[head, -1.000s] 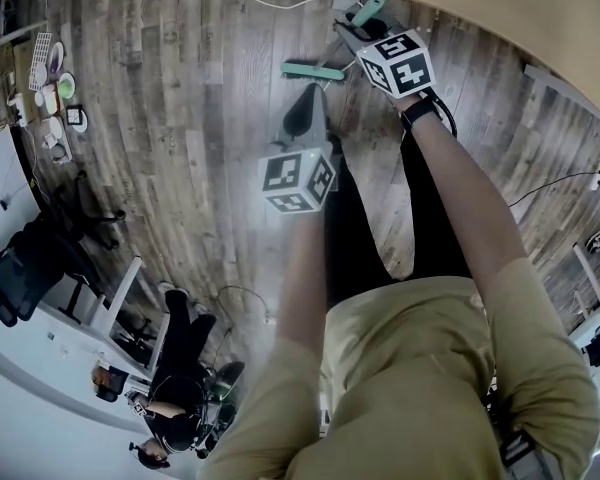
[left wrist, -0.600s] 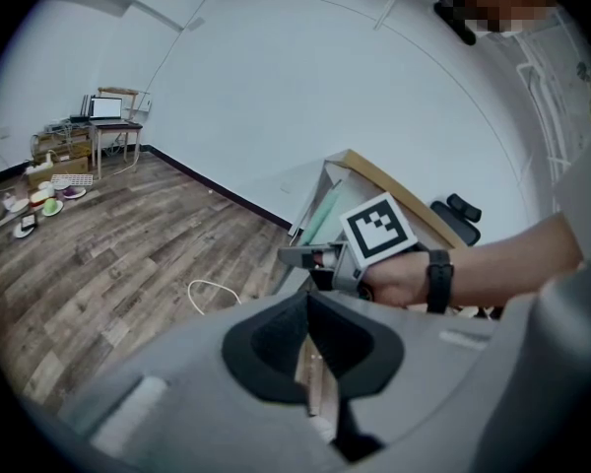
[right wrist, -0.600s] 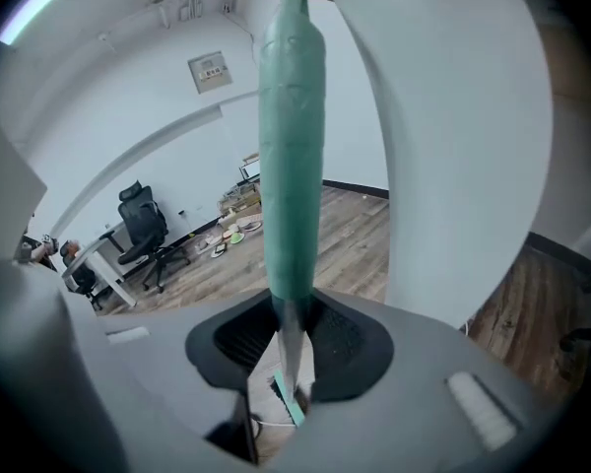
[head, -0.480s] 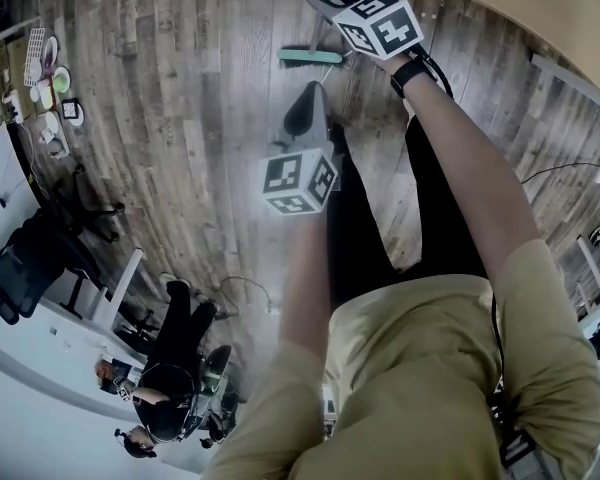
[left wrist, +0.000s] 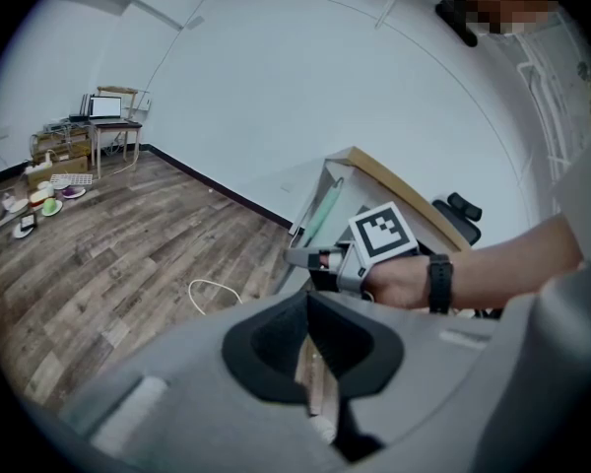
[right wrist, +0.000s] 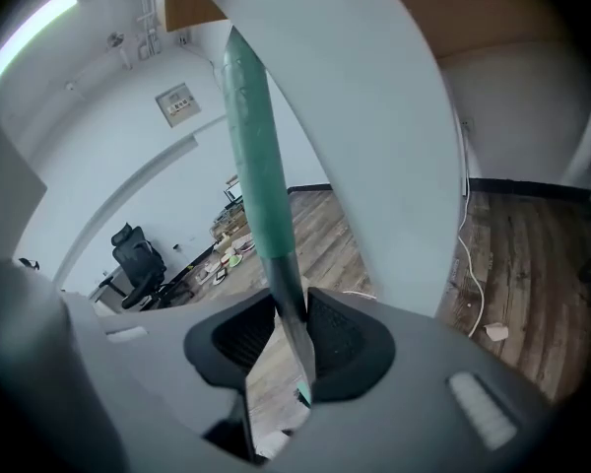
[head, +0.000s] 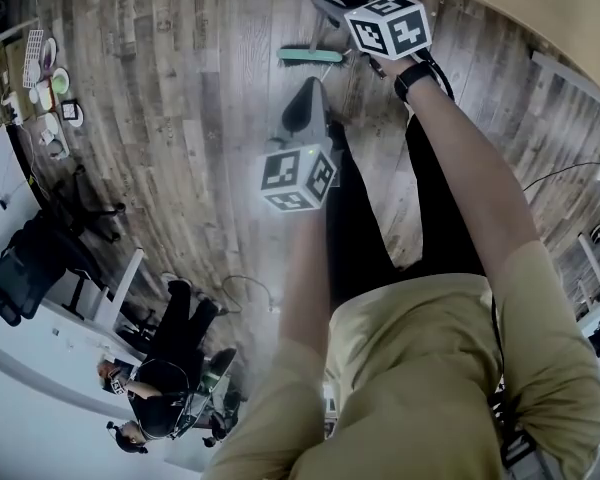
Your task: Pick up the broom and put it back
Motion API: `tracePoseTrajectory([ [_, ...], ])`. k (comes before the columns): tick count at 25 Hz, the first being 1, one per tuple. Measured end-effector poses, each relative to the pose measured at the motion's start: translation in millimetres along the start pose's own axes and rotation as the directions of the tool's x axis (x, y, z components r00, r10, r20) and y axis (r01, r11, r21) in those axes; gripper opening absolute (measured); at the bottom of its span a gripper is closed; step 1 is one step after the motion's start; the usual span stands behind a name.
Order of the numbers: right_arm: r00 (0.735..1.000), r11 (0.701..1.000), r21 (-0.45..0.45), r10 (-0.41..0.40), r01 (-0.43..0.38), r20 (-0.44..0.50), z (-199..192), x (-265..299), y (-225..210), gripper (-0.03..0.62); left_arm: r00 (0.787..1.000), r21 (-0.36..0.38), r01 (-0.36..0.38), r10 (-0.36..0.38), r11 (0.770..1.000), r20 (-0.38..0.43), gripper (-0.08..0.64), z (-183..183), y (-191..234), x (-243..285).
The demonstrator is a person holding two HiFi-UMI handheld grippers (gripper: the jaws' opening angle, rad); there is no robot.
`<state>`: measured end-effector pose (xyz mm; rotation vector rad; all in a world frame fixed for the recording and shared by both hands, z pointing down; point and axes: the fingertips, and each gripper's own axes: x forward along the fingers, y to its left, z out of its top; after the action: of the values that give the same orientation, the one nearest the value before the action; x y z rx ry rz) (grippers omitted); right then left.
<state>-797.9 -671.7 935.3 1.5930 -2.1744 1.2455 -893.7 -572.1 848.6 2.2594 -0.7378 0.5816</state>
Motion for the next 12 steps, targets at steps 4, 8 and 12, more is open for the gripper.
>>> tracePoseTrajectory([
  [4,1.000,1.000,-0.015,0.003,-0.003,0.009,-3,-3,3,0.104,1.000,-0.005,-0.006,0.006,1.000,-0.010,0.000,-5,3,1],
  [8,1.000,1.000,-0.014,0.010,-0.010,0.023,-6,-7,7,0.106,1.000,-0.005,-0.003,0.003,1.000,-0.016,0.000,-6,0,3],
  [12,0.999,1.000,0.009,0.011,-0.011,0.035,-8,-12,4,0.110,1.000,-0.005,0.005,-0.005,1.000,-0.013,0.000,-6,-3,5],
])
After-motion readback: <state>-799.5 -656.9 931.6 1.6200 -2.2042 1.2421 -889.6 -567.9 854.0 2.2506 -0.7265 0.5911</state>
